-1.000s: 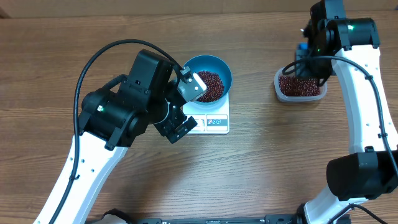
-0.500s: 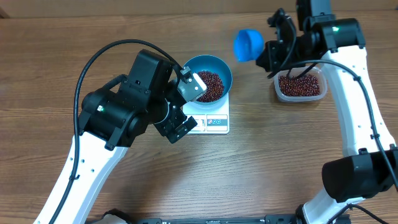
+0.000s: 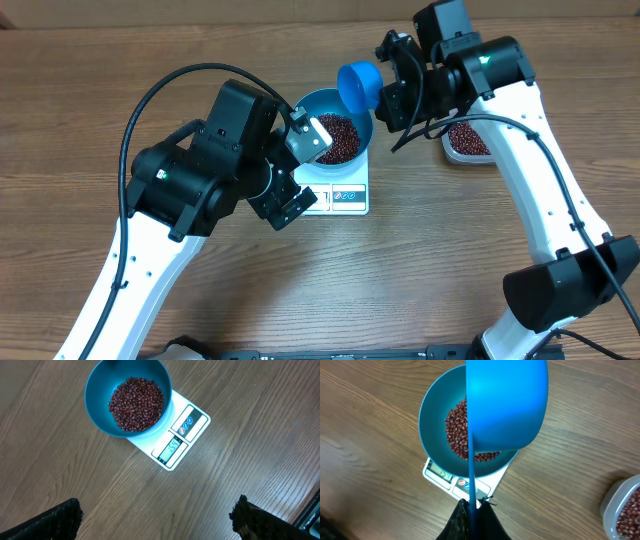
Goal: Scoop item into bowl and weigh 150g on scale
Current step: 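Lift the blue cup and carry it toward the teal bowl, then tilt the blue cup over the teal bowl to pour beans in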
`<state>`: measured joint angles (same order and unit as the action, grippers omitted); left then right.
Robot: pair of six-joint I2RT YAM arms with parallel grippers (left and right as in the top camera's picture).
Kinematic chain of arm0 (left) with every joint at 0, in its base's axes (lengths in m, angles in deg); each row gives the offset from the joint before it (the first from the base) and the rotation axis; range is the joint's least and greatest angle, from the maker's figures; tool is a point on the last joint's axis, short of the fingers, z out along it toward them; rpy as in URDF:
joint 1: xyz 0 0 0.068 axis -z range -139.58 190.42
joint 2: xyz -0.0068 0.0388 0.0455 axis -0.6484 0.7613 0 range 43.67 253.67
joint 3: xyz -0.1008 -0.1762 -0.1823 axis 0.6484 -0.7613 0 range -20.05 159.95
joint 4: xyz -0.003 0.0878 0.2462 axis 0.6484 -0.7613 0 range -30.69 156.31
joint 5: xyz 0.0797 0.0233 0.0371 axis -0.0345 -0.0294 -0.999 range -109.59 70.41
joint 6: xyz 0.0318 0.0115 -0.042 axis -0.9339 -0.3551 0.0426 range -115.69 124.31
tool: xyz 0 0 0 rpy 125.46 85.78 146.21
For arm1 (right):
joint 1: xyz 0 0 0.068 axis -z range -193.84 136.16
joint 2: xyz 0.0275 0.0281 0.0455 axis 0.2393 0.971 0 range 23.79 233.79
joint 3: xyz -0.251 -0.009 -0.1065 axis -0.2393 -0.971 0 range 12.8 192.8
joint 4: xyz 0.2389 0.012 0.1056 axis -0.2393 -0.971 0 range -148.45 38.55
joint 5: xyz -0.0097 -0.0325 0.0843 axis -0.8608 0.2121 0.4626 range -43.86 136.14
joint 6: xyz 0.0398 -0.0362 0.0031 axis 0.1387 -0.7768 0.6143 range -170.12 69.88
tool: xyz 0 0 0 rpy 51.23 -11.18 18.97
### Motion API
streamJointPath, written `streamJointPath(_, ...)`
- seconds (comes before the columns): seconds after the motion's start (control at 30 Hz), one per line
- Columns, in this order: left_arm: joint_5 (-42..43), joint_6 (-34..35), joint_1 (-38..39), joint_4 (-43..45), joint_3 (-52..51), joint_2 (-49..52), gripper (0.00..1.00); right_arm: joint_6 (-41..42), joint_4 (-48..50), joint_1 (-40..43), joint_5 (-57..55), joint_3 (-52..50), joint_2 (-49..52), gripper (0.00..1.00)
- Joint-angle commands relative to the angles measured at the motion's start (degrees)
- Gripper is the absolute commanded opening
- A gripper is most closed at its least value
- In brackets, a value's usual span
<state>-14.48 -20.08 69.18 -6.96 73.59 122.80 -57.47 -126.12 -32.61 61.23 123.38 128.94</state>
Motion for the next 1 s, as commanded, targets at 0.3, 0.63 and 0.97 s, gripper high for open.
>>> streamJointPath(0.3, -0.2, 0.0, -0.2, 0.0, 1.1, -0.4, 1.00, -0.5, 0.1, -3.2, -5.1, 0.7, 2.5, 0.04)
streamJointPath(0.63, -0.2, 0.0, -0.2, 0.0, 1.1, -0.4, 1.00, -0.4, -0.8, -6.4, -9.1, 0.7, 6.7, 0.04)
streamJointPath(0.97, -0.2, 0.0, -0.2, 0.0, 1.1, -0.4, 1.00, -0.4, -0.9, -8.6, -15.6, 0.7, 8.4, 0.04)
